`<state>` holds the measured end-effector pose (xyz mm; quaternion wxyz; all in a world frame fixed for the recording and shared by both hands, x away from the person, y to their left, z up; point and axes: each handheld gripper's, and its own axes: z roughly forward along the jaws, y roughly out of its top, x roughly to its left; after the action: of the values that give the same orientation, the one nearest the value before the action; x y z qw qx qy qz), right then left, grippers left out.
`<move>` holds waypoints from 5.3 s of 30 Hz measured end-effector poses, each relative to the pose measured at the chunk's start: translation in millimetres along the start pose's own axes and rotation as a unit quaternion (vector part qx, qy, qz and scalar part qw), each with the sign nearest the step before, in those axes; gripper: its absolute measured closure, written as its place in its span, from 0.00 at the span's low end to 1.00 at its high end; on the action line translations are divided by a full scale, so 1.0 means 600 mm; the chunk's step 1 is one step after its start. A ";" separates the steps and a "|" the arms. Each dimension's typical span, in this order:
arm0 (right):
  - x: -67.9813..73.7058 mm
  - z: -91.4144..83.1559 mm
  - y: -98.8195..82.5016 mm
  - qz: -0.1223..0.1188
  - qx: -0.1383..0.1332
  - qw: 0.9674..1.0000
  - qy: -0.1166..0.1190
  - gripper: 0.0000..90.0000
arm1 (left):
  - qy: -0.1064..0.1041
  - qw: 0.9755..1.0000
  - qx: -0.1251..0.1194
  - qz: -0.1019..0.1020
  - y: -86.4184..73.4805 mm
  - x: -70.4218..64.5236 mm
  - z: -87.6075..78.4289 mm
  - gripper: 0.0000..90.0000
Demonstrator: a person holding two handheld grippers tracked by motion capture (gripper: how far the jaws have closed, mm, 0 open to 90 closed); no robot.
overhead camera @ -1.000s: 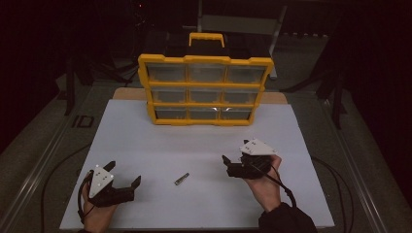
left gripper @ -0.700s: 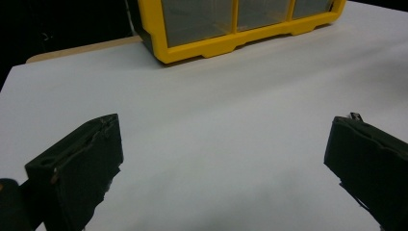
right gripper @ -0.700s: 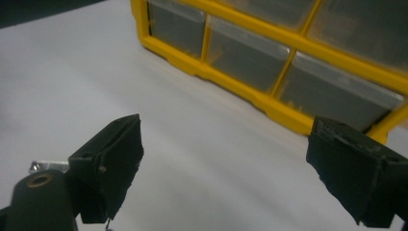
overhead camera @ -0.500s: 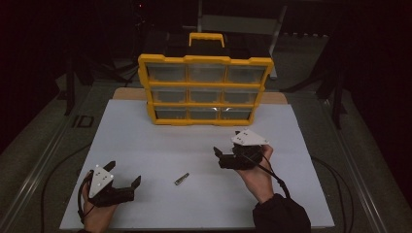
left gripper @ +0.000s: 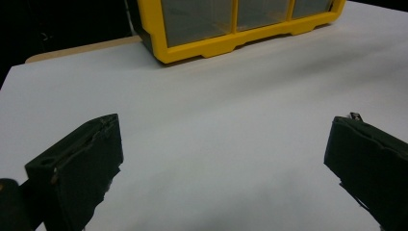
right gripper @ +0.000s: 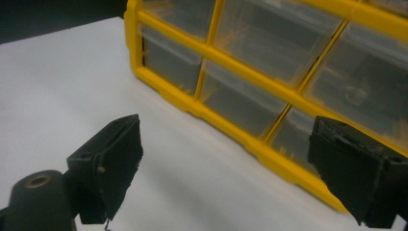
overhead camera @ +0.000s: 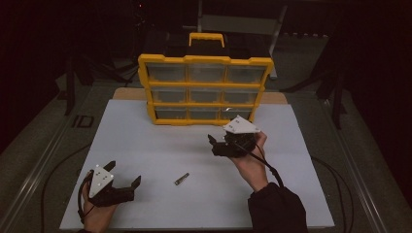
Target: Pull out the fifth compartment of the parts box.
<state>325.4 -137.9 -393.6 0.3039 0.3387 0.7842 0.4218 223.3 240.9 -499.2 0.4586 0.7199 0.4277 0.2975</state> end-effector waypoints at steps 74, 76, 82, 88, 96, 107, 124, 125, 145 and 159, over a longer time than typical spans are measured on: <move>0.017 0.234 0.067 -0.527 0.071 0.790 -0.306 0.47 | -0.001 1.000 0.003 -0.002 -0.001 0.002 0.001 0.01; 0.017 0.234 0.065 -0.531 0.069 0.786 -0.310 0.49 | -0.001 1.000 0.002 -0.002 -0.001 0.002 0.001 0.01; 0.017 0.235 0.063 -0.542 0.062 0.771 -0.329 0.52 | -0.001 1.000 0.003 -0.002 -0.001 0.002 0.001 0.01; 0.020 0.237 0.056 -0.557 0.057 0.754 -0.344 0.56 | 0.000 1.000 0.003 -0.001 -0.001 0.002 0.001 0.01; 0.022 0.238 0.057 -0.567 0.050 0.737 -0.363 0.59 | 0.000 1.000 0.004 -0.001 -0.001 0.002 0.000 0.01; 0.021 0.235 0.056 -0.567 0.046 0.740 -0.359 0.63 | 0.000 1.000 0.004 -0.002 -0.001 0.003 0.000 0.01; 0.027 0.220 0.055 -0.571 0.058 0.749 -0.333 0.74 | 0.000 1.000 0.008 0.000 -0.002 0.001 0.002 0.01; 0.027 0.220 0.055 -0.571 0.060 0.749 -0.331 0.75 | 0.000 1.000 0.008 0.001 -0.001 0.001 0.002 0.01; 0.018 0.221 0.062 -0.567 0.080 0.761 -0.304 0.87 | -0.001 1.000 0.010 0.000 -0.002 0.001 0.003 0.01; 0.025 0.211 0.063 -0.564 0.083 0.767 -0.294 0.87 | -0.001 1.000 0.010 0.001 -0.002 0.001 0.003 0.01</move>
<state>423.4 -53.0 -421.7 0.6739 -0.0332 0.7380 -0.0122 224.8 240.9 -501.0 0.4519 0.7250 0.4294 0.2929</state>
